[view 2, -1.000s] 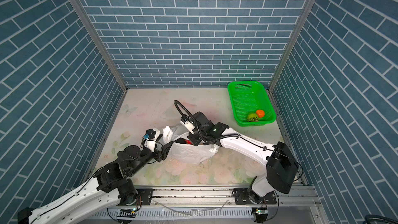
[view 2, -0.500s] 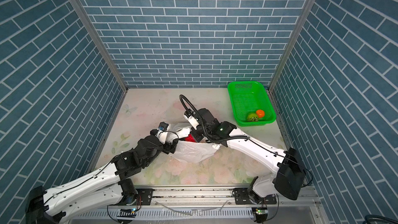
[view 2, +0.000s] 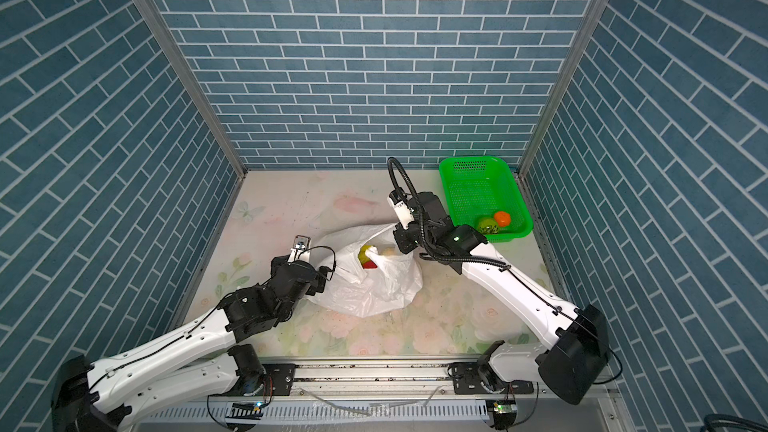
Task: Untie the knot of the plastic bag and take out the fruit
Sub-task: 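Hold the bag mouth open with the left gripper while the right withdraws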
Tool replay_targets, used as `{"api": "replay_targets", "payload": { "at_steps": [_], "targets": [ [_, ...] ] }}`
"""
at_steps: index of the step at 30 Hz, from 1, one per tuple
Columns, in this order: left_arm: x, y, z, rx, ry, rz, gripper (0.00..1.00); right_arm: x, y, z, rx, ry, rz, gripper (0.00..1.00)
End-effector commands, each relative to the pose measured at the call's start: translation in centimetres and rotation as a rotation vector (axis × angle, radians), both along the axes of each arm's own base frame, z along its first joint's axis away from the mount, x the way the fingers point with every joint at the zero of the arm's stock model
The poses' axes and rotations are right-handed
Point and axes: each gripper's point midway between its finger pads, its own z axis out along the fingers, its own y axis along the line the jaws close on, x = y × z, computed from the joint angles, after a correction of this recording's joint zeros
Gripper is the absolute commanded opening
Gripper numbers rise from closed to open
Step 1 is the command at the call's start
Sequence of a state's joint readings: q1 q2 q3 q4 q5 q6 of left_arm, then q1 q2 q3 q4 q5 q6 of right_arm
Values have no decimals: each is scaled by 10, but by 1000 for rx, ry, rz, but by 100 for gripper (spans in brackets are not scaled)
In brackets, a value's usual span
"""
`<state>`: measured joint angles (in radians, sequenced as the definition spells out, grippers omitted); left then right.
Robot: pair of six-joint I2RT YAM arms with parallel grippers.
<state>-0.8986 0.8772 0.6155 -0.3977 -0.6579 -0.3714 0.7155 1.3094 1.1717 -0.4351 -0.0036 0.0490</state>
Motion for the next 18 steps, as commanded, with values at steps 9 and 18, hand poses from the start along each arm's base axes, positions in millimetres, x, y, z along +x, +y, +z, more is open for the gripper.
{"api": "replay_targets", "payload": {
  "at_steps": [9,18],
  "targets": [
    [-19,-42,21,-111,43,-290,98,20,1,-15,8,46,-35,0],
    [-55,-82,63,-176,64,-636,100,32,7,-11,-8,27,-32,0]
  ]
}}
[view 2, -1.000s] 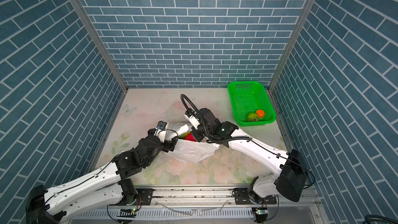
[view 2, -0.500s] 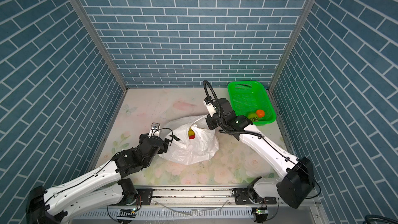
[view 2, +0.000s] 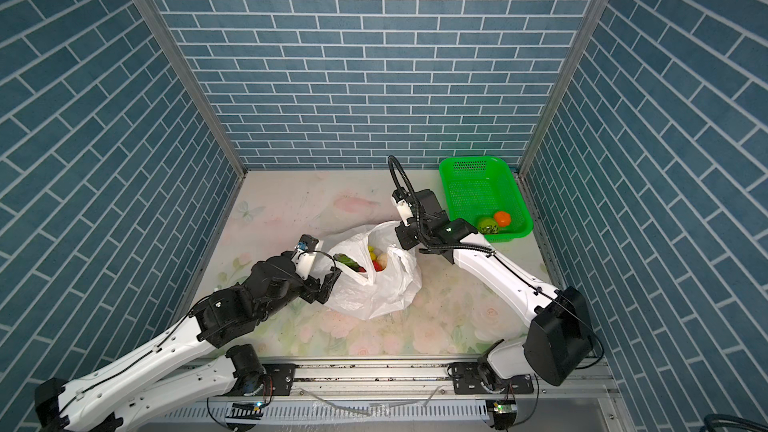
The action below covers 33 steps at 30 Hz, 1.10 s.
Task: Untie the knot of the plastic bag and take out the fruit
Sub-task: 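Hold the bag mouth open with the left gripper while the right withdraws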
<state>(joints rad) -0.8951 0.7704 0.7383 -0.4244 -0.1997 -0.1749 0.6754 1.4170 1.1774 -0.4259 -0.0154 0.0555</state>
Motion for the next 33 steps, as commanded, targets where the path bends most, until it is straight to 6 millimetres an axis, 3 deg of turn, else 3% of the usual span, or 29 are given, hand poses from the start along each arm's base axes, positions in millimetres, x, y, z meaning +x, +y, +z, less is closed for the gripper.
{"api": "replay_targets", "payload": {
  "at_steps": [1,9,16,20,26,33],
  "targets": [
    [-22,-19,13,-13,15,-194,100,13,9,26,40,-55,6,0],
    [-2,-18,55,-8,-103,-139,100,11,15,36,67,-67,34,0],
    [34,-45,60,60,-106,-161,100,5,17,43,96,-66,56,0],
    [52,-57,53,96,-83,-185,100,4,16,47,101,-73,56,0],
    [73,-54,35,120,-2,-199,100,-5,19,50,126,-62,90,0],
    [80,-59,0,172,102,-249,99,-5,18,54,131,-79,90,0]
  ]
}}
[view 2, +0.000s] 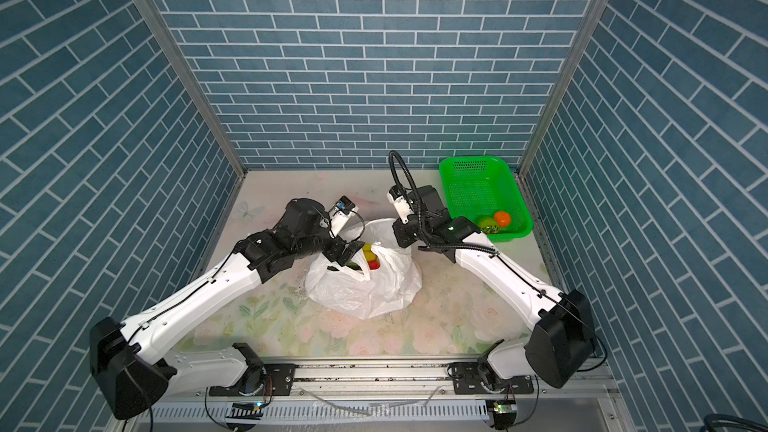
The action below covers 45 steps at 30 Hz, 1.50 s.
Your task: Untie the knot of the plastic bag and take out the fruit
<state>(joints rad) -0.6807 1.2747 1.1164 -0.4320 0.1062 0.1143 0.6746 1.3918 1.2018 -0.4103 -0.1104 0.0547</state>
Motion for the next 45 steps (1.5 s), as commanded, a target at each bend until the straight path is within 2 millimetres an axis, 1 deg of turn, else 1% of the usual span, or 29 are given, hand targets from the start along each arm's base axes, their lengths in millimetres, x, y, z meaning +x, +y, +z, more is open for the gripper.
{"api": "replay_targets", "payload": {
  "at_steps": [1,3,5,8,10,13,15,16,18,21,23,25,29,34,37,39,40,41,43,44,45],
  "targets": [
    [-2,-1,-10,14,42,-38,95,3,3,31,45,-70,17,0],
    [3,2,-13,-5,49,-24,81,3,4,33,50,-75,17,0],
    [7,7,-15,-32,66,-13,61,3,4,34,52,-76,16,0],
    [11,10,-18,-53,84,-9,36,3,4,33,53,-77,17,0],
    [15,12,-19,-56,86,3,23,3,4,32,53,-77,17,0],
    [23,19,-18,-66,86,40,7,6,5,30,46,-84,13,0],
    [28,24,-13,-79,71,74,2,11,4,29,29,-100,8,0],
    [30,26,-10,-85,59,97,0,16,3,27,13,-108,2,0],
    [34,33,-3,-100,32,151,0,29,-2,24,-14,-118,-22,0],
    [33,46,8,-134,-10,238,0,51,-7,25,-23,-127,-50,0],
    [28,54,12,-153,-39,287,0,67,-10,30,-24,-144,-66,0],
    [21,58,16,-164,-63,316,0,80,-10,35,-22,-159,-76,0],
    [4,53,14,-167,-96,345,0,107,-6,47,-25,-193,-80,0],
    [-8,44,16,-192,-156,397,0,134,3,67,-25,-243,-77,0],
    [-12,41,15,-176,-187,422,0,142,7,68,-38,-237,-64,0],
    [-13,41,17,-188,-191,431,0,136,14,61,-38,-188,-16,0],
    [-13,41,20,-201,-192,435,0,131,14,59,-43,-160,2,3],
    [-13,41,23,-213,-194,437,0,124,15,58,-47,-126,23,18],
    [-14,42,30,-227,-193,440,0,106,14,60,-49,-63,60,41],
    [-15,42,33,-233,-192,442,0,95,12,63,-47,-25,74,47],
    [-15,42,36,-237,-190,446,0,86,10,67,-39,2,86,51]
  ]
}}
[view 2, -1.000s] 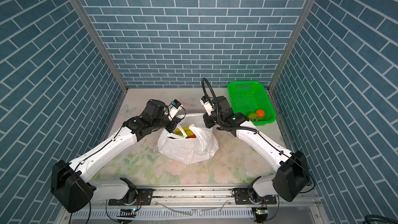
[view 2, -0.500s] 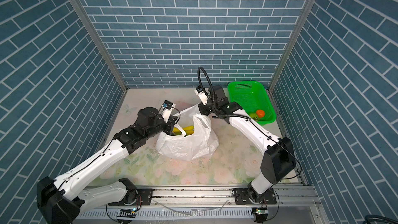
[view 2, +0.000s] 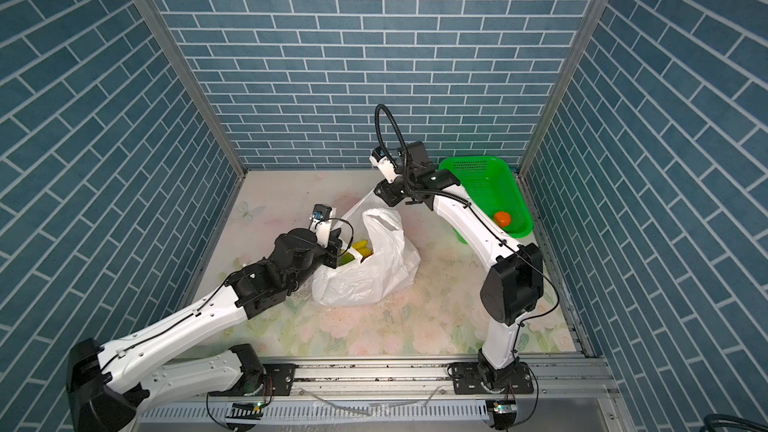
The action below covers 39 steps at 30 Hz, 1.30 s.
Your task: Untie the knot of the plastic bag and take out the fruit
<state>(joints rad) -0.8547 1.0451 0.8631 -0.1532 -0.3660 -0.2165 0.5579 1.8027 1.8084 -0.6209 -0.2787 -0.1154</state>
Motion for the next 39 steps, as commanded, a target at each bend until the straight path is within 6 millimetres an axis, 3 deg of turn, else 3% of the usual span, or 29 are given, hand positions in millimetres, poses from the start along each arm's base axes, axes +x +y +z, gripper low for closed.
{"api": "replay_targets", "payload": {
  "at_steps": [1,5,10,16,21,26,30,34,39],
  "targets": [
    [-5,10,9,-3,8,47,0,-20,-27,25,-22,60,-22,54],
    [-8,13,11,18,20,59,0,-62,-32,52,68,121,-6,64],
    [-13,9,7,12,36,51,0,-100,-29,76,143,159,12,75],
    [-17,8,10,-23,26,68,0,-141,8,80,197,246,92,77],
    [-17,11,12,-30,1,95,0,-144,38,43,275,370,56,75],
    [-15,20,11,-12,-21,142,0,-129,40,-23,243,430,-75,70],
    [-13,24,12,-5,-34,158,0,-116,20,-79,121,374,-209,69],
    [-11,22,10,2,-31,168,0,-98,-14,-123,-57,219,-377,69],
    [-11,19,8,-8,-31,158,0,-72,-58,-139,-242,79,-513,76]
  ]
}}
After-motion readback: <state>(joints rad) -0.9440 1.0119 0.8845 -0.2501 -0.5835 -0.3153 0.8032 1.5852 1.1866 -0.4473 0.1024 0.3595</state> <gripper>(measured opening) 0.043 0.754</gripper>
